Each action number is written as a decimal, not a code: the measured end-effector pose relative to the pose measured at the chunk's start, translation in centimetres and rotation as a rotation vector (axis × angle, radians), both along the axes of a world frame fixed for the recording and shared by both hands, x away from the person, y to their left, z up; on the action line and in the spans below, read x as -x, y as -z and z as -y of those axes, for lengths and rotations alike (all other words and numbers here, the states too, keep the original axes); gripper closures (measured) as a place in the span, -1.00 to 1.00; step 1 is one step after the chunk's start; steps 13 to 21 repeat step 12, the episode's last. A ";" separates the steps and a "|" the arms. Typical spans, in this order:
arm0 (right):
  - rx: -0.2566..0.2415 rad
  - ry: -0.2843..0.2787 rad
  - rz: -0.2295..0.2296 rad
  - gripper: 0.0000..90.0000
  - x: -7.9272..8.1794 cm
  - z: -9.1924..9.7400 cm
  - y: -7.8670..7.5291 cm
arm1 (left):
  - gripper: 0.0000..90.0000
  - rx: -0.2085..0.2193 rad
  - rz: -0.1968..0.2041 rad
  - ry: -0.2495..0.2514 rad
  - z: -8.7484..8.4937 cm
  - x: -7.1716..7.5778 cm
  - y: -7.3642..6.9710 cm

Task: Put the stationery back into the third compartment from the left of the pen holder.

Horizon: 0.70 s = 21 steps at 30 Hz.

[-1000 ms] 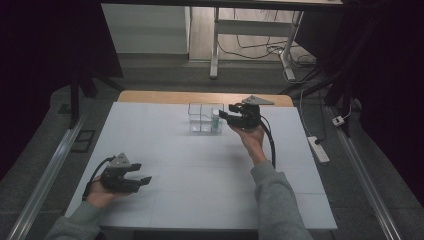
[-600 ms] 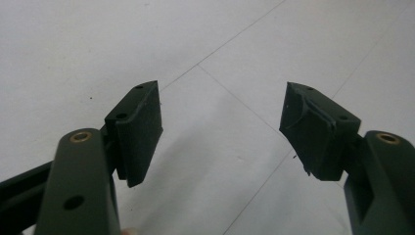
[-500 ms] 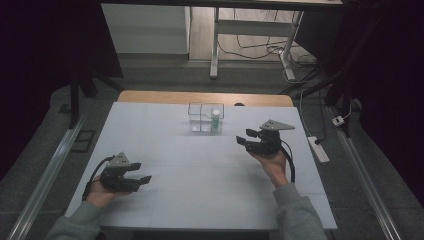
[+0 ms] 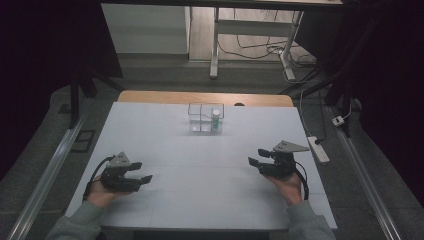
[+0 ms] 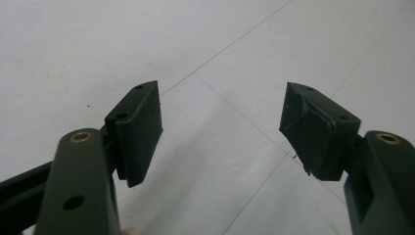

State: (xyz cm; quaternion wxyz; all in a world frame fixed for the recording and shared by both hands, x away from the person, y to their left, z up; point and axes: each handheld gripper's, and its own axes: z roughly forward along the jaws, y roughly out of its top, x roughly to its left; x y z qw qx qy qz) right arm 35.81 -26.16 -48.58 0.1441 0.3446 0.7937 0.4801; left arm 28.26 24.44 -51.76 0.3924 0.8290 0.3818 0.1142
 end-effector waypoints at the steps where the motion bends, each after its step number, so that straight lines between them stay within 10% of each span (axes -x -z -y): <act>1: 0.001 0.000 0.000 -0.11 0.2 0.2 0.0 | -0.31 0.001 0.002 -0.001 0.0 0.0 0.0; 21: 0.025 -0.019 0.011 -0.15 1.3 1.0 0.4 | -0.31 0.012 0.005 -0.002 0.1 -0.1 -0.1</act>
